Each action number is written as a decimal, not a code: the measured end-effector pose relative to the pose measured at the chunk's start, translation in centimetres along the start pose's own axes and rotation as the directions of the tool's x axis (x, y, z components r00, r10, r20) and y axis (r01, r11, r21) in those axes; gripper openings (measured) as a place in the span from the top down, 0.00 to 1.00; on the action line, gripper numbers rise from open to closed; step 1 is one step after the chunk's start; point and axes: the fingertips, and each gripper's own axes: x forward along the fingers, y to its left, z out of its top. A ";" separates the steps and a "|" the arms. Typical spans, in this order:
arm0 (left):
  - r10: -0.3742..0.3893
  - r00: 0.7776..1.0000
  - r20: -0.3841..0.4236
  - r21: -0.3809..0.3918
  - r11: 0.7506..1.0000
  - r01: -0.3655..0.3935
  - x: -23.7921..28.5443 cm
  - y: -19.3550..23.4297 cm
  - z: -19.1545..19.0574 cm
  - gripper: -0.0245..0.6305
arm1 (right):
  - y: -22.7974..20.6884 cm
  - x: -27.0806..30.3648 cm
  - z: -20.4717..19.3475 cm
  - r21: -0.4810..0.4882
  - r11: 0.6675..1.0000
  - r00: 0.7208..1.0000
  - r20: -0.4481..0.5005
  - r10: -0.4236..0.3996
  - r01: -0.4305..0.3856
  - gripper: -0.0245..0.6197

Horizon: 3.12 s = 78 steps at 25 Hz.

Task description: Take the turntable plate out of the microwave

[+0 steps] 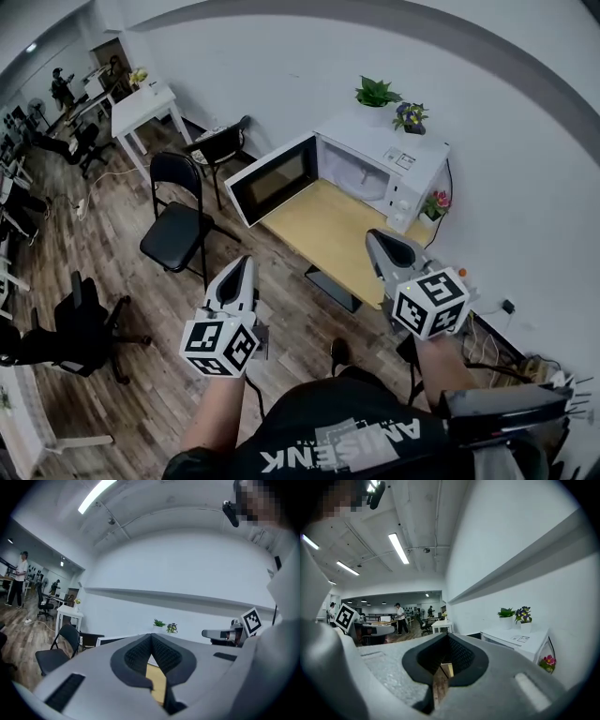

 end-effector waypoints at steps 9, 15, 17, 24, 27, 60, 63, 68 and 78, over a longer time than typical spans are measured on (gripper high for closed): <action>-0.029 0.999 0.043 -0.046 0.998 0.031 9.4 -0.1 1.7 0.96 | -7.1 5.9 1.3 0.018 0.999 0.999 0.009 0.046 -0.046 0.95; -0.028 1.000 0.000 -0.076 0.997 0.028 15.0 -0.3 1.3 0.96 | -10.4 8.3 1.0 0.019 0.996 0.996 -0.016 0.088 -0.087 0.95; -0.035 0.999 -0.026 -0.051 0.998 0.034 16.6 -0.9 1.0 0.96 | -11.7 8.8 1.0 0.017 0.996 0.996 -0.017 0.091 -0.091 0.95; -0.071 0.993 -0.090 -0.030 0.997 0.069 21.5 -2.5 -0.8 0.96 | -14.5 10.6 1.8 0.052 0.994 0.995 0.030 0.096 -0.098 0.95; -0.090 0.990 -0.112 -0.015 0.996 0.088 23.5 -2.7 -1.2 0.96 | -15.4 11.0 1.1 0.066 0.993 0.995 0.027 0.092 -0.093 0.95; -0.623 0.695 -0.360 -0.083 0.763 0.641 43.5 0.3 -6.5 0.91 | -22.3 19.0 -1.4 0.201 0.828 0.848 -0.029 -0.530 0.524 0.88; -0.638 0.666 -0.387 -0.117 0.750 0.651 43.8 0.7 -8.0 0.87 | -22.4 19.4 -3.0 0.222 0.804 0.831 -0.060 -0.553 0.552 0.82; -0.699 0.622 -0.352 -0.208 0.707 0.676 44.4 1.2 -9.4 0.78 | -23.1 19.2 -6.0 0.347 0.737 0.802 -0.084 -0.592 0.581 0.77; -0.667 0.564 -0.487 -0.339 0.739 0.582 46.0 1.6 -17.3 0.73 | -25.7 20.0 -13.6 0.483 0.650 0.793 -0.179 -0.583 0.587 0.67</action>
